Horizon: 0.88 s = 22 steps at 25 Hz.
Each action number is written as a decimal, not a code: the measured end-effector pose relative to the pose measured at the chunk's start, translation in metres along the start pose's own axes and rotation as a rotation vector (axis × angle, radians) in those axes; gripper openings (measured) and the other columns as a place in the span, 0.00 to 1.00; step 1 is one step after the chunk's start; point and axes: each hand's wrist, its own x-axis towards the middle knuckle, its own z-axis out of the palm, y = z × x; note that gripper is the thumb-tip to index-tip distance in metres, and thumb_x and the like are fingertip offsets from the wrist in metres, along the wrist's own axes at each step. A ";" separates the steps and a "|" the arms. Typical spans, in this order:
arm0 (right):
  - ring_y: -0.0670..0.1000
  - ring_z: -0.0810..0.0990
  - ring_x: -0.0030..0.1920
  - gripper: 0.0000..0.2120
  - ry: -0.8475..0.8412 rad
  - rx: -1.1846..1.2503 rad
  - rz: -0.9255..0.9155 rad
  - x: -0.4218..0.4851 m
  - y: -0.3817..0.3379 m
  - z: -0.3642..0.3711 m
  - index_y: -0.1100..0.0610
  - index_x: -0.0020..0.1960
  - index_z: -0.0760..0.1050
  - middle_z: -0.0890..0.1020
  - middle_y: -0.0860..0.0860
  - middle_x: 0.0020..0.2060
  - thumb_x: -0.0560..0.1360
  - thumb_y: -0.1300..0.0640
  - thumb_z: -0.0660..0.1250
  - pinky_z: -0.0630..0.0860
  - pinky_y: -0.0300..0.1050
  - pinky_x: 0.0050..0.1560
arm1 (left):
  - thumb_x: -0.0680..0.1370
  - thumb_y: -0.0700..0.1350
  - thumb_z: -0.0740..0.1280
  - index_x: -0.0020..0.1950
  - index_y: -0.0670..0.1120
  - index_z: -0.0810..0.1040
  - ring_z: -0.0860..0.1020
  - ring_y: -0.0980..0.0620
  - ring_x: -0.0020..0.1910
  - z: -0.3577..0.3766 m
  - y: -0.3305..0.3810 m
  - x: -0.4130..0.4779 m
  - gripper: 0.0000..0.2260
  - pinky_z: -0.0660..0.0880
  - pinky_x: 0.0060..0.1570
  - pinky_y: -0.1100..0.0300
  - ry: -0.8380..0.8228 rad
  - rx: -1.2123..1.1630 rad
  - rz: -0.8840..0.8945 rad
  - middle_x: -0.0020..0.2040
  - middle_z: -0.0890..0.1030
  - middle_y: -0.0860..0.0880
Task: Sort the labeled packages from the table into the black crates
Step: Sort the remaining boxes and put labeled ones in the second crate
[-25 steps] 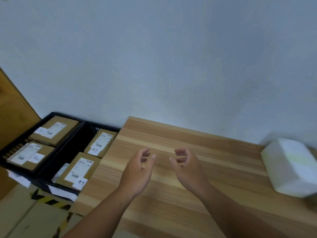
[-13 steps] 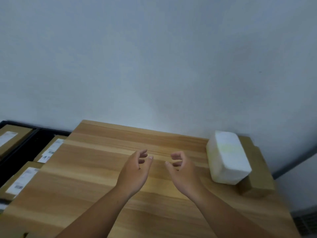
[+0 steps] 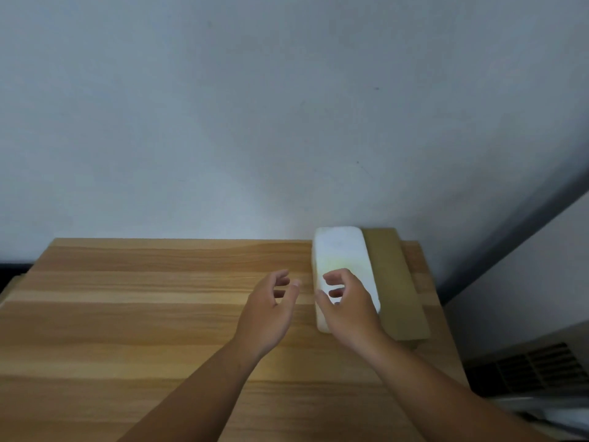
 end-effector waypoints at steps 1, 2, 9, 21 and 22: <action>0.41 0.77 0.55 0.13 0.014 0.010 0.019 0.002 0.007 -0.007 0.45 0.62 0.72 0.76 0.38 0.58 0.78 0.49 0.69 0.77 0.38 0.48 | 0.81 0.61 0.63 0.72 0.58 0.72 0.76 0.68 0.56 0.009 0.002 0.003 0.20 0.73 0.51 0.66 -0.014 0.009 -0.004 0.64 0.77 0.62; 0.41 0.77 0.56 0.13 0.031 0.018 0.035 0.004 0.014 -0.014 0.45 0.61 0.72 0.76 0.38 0.58 0.78 0.49 0.69 0.78 0.40 0.49 | 0.82 0.61 0.63 0.72 0.57 0.72 0.76 0.67 0.57 0.018 0.005 0.006 0.20 0.75 0.52 0.64 -0.026 0.017 -0.009 0.64 0.77 0.61; 0.50 0.72 0.64 0.21 0.230 -0.227 0.185 0.042 0.069 -0.063 0.49 0.68 0.72 0.71 0.48 0.68 0.77 0.50 0.71 0.76 0.48 0.57 | 0.81 0.61 0.63 0.71 0.59 0.72 0.76 0.63 0.60 0.050 0.001 0.026 0.19 0.74 0.54 0.60 -0.094 0.076 -0.005 0.65 0.76 0.61; 0.60 0.52 0.80 0.51 -0.061 -0.604 0.311 0.066 0.107 -0.076 0.49 0.83 0.47 0.46 0.56 0.82 0.72 0.35 0.72 0.60 0.59 0.77 | 0.82 0.58 0.64 0.71 0.58 0.74 0.76 0.59 0.62 0.070 -0.014 0.038 0.17 0.74 0.52 0.67 -0.077 0.139 -0.010 0.66 0.71 0.58; 0.61 0.51 0.81 0.55 -0.078 -0.600 0.327 0.064 0.109 -0.073 0.49 0.83 0.44 0.44 0.57 0.82 0.70 0.34 0.73 0.60 0.60 0.77 | 0.82 0.58 0.64 0.70 0.57 0.75 0.77 0.58 0.62 0.068 -0.015 0.038 0.17 0.74 0.52 0.67 -0.071 0.128 -0.017 0.66 0.71 0.58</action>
